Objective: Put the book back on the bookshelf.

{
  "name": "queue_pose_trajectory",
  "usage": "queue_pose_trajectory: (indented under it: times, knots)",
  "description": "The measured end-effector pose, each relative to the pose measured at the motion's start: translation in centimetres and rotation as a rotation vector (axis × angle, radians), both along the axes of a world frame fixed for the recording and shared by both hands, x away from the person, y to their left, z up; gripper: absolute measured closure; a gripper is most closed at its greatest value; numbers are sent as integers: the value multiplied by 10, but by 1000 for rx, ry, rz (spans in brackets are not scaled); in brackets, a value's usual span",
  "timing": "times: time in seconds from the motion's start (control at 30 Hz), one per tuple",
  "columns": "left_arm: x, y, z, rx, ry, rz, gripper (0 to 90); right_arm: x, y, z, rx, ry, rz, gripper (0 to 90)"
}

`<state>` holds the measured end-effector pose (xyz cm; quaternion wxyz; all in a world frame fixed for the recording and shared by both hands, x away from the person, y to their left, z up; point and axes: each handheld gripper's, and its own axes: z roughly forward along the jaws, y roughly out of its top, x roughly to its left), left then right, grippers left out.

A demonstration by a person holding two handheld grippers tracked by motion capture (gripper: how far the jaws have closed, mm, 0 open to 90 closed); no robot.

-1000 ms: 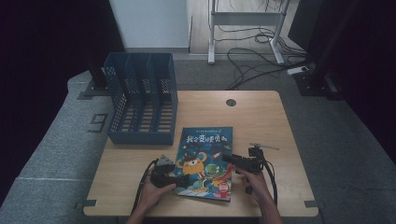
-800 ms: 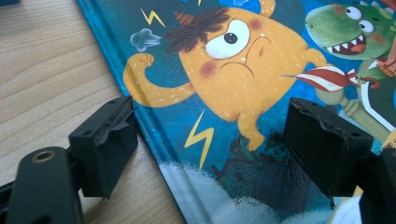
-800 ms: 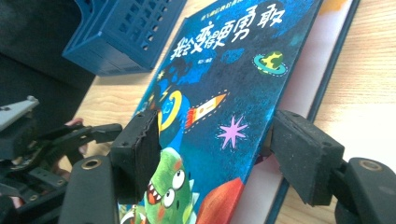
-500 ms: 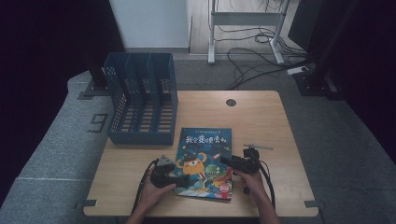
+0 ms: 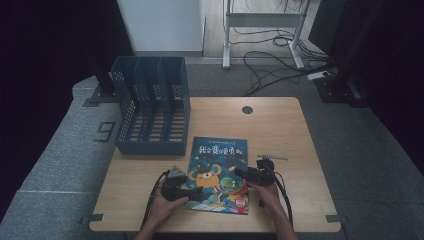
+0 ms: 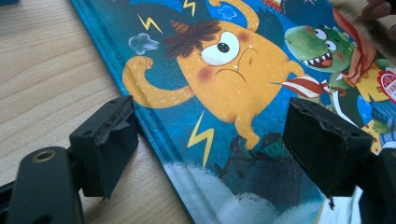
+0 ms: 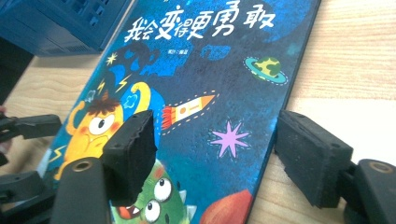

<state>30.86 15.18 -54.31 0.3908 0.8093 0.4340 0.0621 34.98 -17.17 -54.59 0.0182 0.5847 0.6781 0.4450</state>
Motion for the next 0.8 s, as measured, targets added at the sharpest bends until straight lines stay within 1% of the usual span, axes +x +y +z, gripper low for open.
queue_pose_trajectory:
  times: [0.07, 0.1, 0.17, 0.2, 0.23, 0.27, 0.3, 0.33, 0.37, 0.43, 0.47, 0.5, 0.53, 0.57, 0.6, 0.63, 0.7, 0.8]
  knots:
    - [0, 0, 0, 0, 0, 1, 177, 0, 3, 0, -19, -8, -2, 256]
    - [0, 0, 0, 0, 0, 1, 177, 0, 3, 0, -19, -8, -2, 256]
    - [0, 0, 0, 0, -1, 0, 177, 0, 6, 1, -46, -14, -3, 237]
    - [0, 0, 0, 0, -2, 0, 177, 0, 8, 2, -51, -4, -4, 234]
    - [0, 0, 0, 0, -2, 0, 177, 0, 8, 2, -51, -4, -4, 234]
    - [0, 0, 0, 2, -3, 0, 177, 1, 6, 2, -26, 9, -7, 233]
    - [0, -1, 0, 4, -5, 1, 177, 1, 6, 2, -26, 9, -7, 233]
    - [0, -1, 0, 3, -5, 1, 177, 2, 4, 2, -7, 22, -9, 231]
    - [0, -1, 0, 3, -7, 5, 179, 2, 1, 2, 34, 42, -8, 228]
    - [0, -1, 0, 6, -10, 7, 182, 3, -2, 2, 59, 50, -3, 227]
    - [0, -1, 0, 8, -11, 9, 182, 3, -2, 2, 59, 50, -3, 227]
    - [0, -1, 0, 10, -10, 10, 182, 2, -3, 3, 71, 53, -1, 227]
    - [0, -1, 0, 11, -11, 10, 182, 1, -5, 6, 97, 45, 6, 228]
    - [0, -1, 0, 12, -11, 9, 182, 1, -5, 6, 97, 45, 6, 228]
    - [0, -1, 0, 14, -11, 9, 182, 0, -8, 10, 136, 42, 13, 228]
    - [0, 0, 0, 15, -12, 9, 182, 0, -8, 10, 136, 42, 13, 228]
    - [0, -1, 0, 16, -13, 9, 181, -1, -12, 14, 186, 36, 23, 230]
    - [0, 0, 0, 9, -9, 12, 180, -1, -16, 17, 232, 42, 38, 238]
